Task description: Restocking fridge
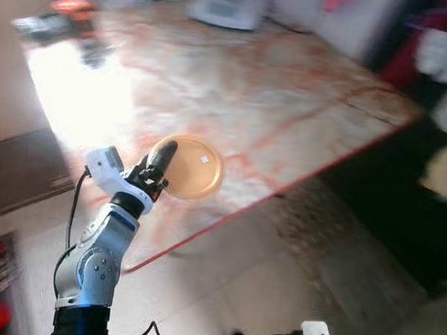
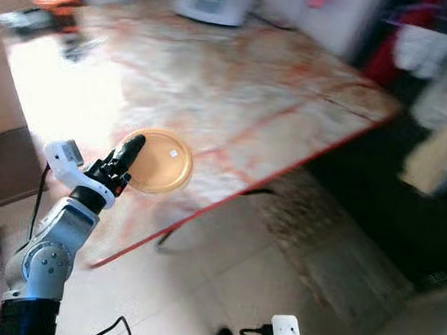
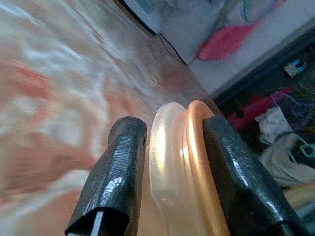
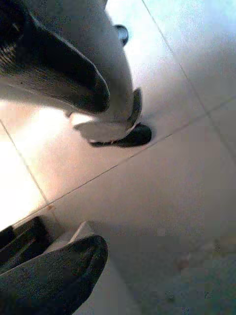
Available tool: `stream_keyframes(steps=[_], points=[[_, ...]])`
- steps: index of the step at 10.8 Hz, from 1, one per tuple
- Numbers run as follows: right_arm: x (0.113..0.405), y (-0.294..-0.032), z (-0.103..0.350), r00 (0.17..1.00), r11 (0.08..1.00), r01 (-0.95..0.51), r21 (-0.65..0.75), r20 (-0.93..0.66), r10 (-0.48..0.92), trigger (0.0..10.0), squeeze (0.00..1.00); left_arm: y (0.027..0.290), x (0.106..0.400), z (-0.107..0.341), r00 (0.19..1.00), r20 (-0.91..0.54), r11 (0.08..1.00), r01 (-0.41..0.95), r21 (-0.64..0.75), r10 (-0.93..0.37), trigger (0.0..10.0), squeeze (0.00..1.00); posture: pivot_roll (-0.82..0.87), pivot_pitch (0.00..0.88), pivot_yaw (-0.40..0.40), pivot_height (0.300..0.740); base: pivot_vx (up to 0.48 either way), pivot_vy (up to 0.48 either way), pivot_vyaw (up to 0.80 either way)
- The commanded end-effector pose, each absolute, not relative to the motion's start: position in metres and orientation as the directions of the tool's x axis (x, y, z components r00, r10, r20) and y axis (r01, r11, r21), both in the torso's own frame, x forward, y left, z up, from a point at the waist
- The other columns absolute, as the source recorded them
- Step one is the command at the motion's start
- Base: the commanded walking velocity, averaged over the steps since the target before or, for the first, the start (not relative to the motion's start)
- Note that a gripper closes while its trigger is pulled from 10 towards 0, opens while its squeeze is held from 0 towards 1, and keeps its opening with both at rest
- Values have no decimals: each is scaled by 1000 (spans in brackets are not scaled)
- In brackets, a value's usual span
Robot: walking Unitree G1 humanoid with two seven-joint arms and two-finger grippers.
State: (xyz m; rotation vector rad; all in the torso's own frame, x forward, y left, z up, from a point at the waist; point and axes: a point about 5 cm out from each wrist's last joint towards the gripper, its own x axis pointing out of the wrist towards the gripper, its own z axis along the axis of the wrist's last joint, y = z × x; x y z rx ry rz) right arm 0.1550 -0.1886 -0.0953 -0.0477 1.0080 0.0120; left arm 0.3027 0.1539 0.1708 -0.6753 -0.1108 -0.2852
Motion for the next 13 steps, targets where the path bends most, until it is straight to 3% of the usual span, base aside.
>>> stream_keyframes(steps=[1,9,13], points=[[140,-190,-101,487,1000,-19,-24,-873,-12,10000,0,150,301,173,947,205,736,321,-596,-247,10000,0,-145,167,-23,740,0,0,-800],[141,-189,-101,485,1000,-19,-22,-874,-10,10000,0,144,299,175,935,219,743,355,-568,-280,10000,0,-143,166,-21,740,0,0,-800],[140,-189,-101,484,1000,-16,-22,-875,-12,10000,0,143,300,174,935,214,747,355,-562,-283,10000,0,-143,166,-21,740,0,-171,-800]])
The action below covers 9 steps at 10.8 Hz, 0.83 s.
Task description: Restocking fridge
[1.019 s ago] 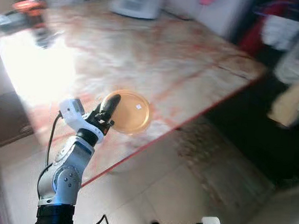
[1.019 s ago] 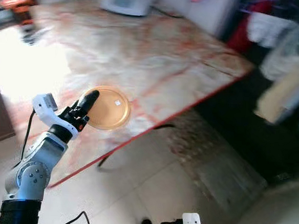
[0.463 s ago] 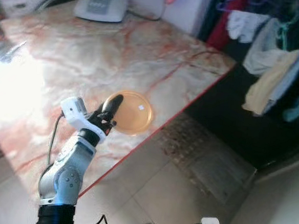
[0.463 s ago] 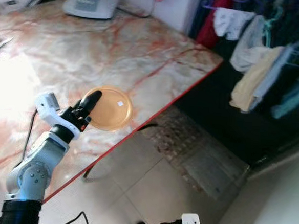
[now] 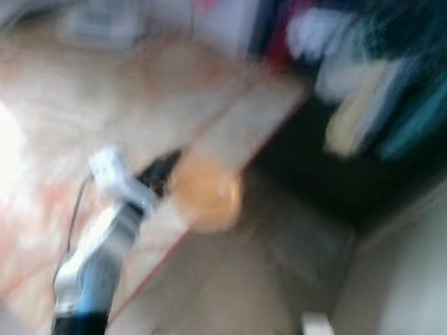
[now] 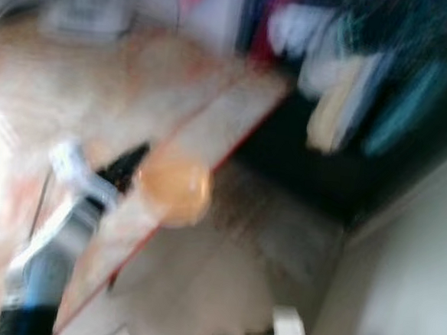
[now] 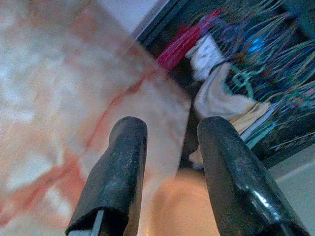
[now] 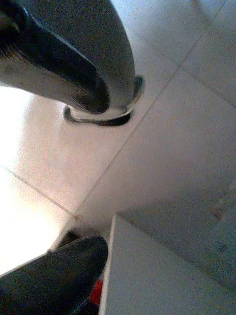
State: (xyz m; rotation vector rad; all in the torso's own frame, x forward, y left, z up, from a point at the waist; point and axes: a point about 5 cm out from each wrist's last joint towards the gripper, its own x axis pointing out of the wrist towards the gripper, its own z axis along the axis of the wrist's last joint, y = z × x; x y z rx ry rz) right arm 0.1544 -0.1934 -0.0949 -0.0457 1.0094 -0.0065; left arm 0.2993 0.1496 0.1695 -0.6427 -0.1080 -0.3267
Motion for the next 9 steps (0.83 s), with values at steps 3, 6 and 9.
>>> stream_keyframes(steps=[3,6,9], points=[[140,-189,-101,484,1000,-16,-21,-875,-10,10000,0,142,299,174,933,216,746,360,-561,-287,10000,0,-142,165,-20,740,0,0,-800],[140,-189,-101,489,1000,-8,-18,-872,-12,10000,0,143,299,174,934,216,746,357,-562,-285,10000,0,-141,167,-20,740,0,0,-533],[140,-189,-101,493,1000,-4,-21,-870,-16,10000,0,144,297,172,925,202,769,380,-514,-322,10000,0,-140,170,-20,740,0,0,0]])
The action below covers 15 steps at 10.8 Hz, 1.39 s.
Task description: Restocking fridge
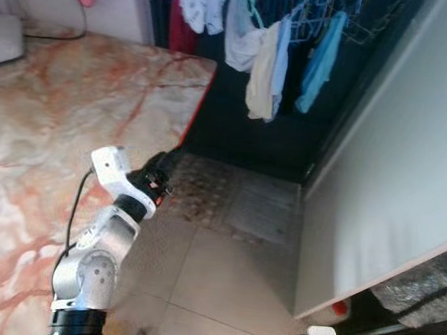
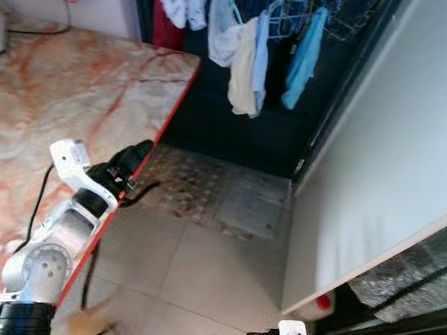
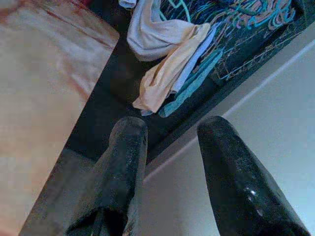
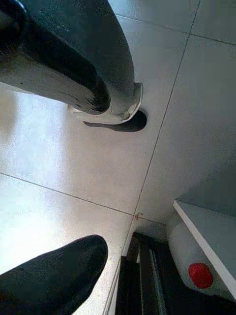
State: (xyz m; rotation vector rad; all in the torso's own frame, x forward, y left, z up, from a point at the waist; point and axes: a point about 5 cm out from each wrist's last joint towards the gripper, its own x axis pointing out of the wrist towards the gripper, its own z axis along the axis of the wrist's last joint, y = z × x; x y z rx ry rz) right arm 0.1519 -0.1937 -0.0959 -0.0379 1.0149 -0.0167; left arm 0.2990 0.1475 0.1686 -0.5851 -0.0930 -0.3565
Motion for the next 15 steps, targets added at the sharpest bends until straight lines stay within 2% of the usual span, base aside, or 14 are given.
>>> stream_keyframes(steps=[1,2,4,5,7,8,15], points=[[140,-189,-101,493,1000,-7,-21,-870,-15,10000,0,145,297,172,926,199,783,377,-494,-321,10000,0,-138,170,-19,740,0,0,0],[140,-189,-101,493,1000,-6,-20,-870,-15,10000,0,143,297,172,924,195,818,382,-430,-329,10000,0,-138,172,-19,740,0,0,0],[140,-189,-101,495,1000,-3,-20,-869,-16,10000,0,145,297,175,945,195,942,296,-156,-264,10000,0,-137,172,-19,740,0,0,0],[140,-189,-101,496,1000,-1,-21,-868,-17,10000,0,154,299,176,961,211,976,198,-85,-177,10000,0,-140,171,-19,740,0,0,0],[140,-189,-101,498,1000,-1,-21,-867,-18,10000,0,162,298,175,964,232,992,122,36,-127,10000,0,-140,166,-16,740,0,0,0],[140,-189,-101,498,1000,-2,-22,-867,-18,10000,0,166,297,172,967,236,995,91,30,-96,10000,0,-141,162,-16,740,0,0,0],[139,-190,-101,501,1000,-3,-28,-865,-23,10000,0,160,293,159,972,219,996,82,38,-88,10000,0,-140,146,-27,740,0,0,0]])
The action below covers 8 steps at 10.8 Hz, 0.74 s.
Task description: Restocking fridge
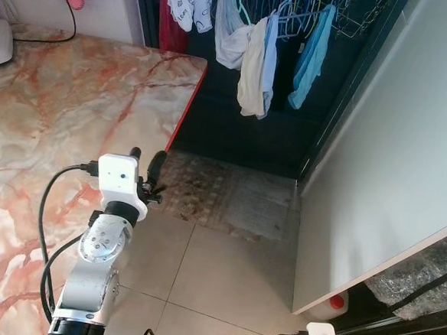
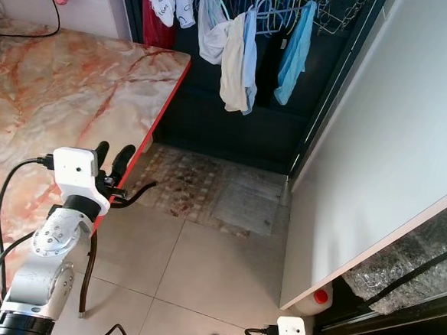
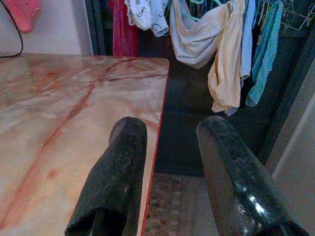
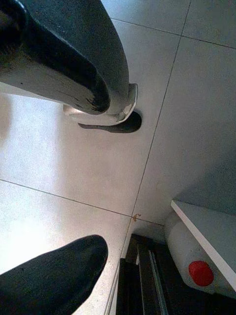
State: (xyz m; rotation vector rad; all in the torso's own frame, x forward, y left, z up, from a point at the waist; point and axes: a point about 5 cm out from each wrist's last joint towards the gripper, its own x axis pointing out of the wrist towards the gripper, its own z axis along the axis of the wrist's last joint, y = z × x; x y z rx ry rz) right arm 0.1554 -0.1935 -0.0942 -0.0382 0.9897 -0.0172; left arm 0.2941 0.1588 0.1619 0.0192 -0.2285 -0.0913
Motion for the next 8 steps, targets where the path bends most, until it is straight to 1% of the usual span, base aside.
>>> stream_keyframes(steps=[1,4,6,8], points=[[140,-190,-101,501,1000,-3,-29,-865,-24,10000,0,159,294,158,972,218,996,83,38,-89,10000,0,-139,152,-28,740,0,0,0],[141,-190,-101,505,1000,6,-30,-863,-29,10000,0,156,294,155,972,205,991,94,93,-112,10000,0,-140,163,-26,740,0,0,0],[141,-191,-101,504,999,15,-30,-863,-34,10000,0,156,294,154,973,202,991,97,95,-114,10000,0,-141,167,-28,740,0,0,0],[140,-190,-101,498,1000,6,-31,-867,-30,10000,0,155,294,153,973,195,990,107,88,-123,10000,0,-143,170,-24,740,0,0,-709]])
